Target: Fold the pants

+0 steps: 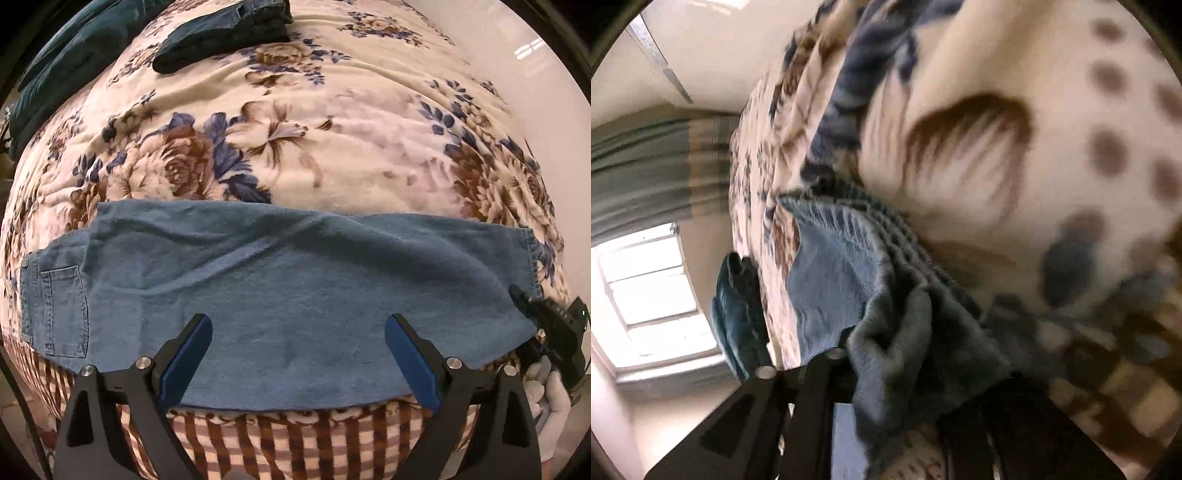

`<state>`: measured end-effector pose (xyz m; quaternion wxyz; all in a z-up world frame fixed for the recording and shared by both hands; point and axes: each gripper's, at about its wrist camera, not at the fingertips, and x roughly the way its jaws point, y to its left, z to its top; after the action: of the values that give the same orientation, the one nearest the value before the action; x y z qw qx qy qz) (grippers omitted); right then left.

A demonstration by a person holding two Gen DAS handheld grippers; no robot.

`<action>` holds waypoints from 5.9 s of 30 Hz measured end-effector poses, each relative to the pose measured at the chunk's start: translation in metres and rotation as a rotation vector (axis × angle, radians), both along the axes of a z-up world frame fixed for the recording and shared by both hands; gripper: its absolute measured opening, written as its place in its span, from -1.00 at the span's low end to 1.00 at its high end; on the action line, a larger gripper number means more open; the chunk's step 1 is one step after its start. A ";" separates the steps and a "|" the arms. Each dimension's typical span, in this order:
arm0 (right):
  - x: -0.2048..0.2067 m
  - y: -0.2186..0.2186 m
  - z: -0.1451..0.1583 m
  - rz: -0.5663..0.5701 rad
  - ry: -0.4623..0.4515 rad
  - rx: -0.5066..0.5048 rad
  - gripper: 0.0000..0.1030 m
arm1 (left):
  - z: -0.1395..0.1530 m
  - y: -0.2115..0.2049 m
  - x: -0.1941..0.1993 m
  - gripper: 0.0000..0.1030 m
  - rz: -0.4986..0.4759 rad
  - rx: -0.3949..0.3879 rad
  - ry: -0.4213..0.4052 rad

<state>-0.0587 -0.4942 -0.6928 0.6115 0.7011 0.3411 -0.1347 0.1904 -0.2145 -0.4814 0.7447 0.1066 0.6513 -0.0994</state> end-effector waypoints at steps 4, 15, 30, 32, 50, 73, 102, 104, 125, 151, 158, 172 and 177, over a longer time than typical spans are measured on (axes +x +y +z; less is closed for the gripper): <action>0.030 0.004 -0.004 0.058 0.033 -0.034 -0.18 | -0.009 0.003 0.002 0.86 0.016 0.009 0.022; 0.047 0.041 0.097 0.026 0.041 -0.271 -0.86 | 0.019 0.028 0.008 0.85 -0.041 0.022 -0.061; 0.166 0.217 0.218 0.236 -0.054 -0.458 -0.87 | 0.085 0.204 0.054 0.85 0.130 -0.053 -0.125; 0.175 0.253 0.221 0.283 -0.059 -0.477 -0.87 | 0.088 0.237 0.059 0.85 0.177 -0.057 -0.128; 0.255 0.644 0.108 1.254 0.088 -1.206 -0.76 | 0.042 0.458 0.073 0.85 0.543 -0.034 -0.037; 0.183 0.340 0.128 0.715 0.293 -0.444 0.88 | -0.053 0.289 0.084 -0.47 0.183 -0.205 0.240; 0.126 0.381 0.072 0.294 0.287 0.055 -0.86 | -0.023 0.318 0.034 -0.57 0.335 -0.310 0.293; 0.127 0.380 0.086 0.323 0.287 -0.007 -0.86 | -0.016 0.316 0.031 -0.57 0.326 -0.307 0.282; 0.148 0.413 0.046 0.508 0.465 0.024 0.33 | -0.067 0.269 0.029 0.12 0.237 -0.095 0.277; 0.318 0.431 0.112 0.936 0.431 -0.453 0.34 | -0.057 0.324 0.106 -0.10 0.207 -0.208 0.141; 0.312 0.436 0.082 0.942 0.489 -0.414 0.34 | -0.012 0.311 0.108 -0.55 0.156 -0.247 -0.019; 0.305 0.440 0.075 0.942 0.519 -0.398 0.34 | -0.049 0.314 0.112 -0.31 0.187 -0.390 0.138; 0.302 0.438 0.079 0.926 0.514 -0.420 0.34 | -0.029 0.300 0.108 -0.64 0.103 -0.354 0.019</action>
<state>0.2432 -0.0560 -0.6140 0.6301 0.2867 0.7167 -0.0839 0.2989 0.0850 -0.5099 0.7496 -0.0606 0.6353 -0.1754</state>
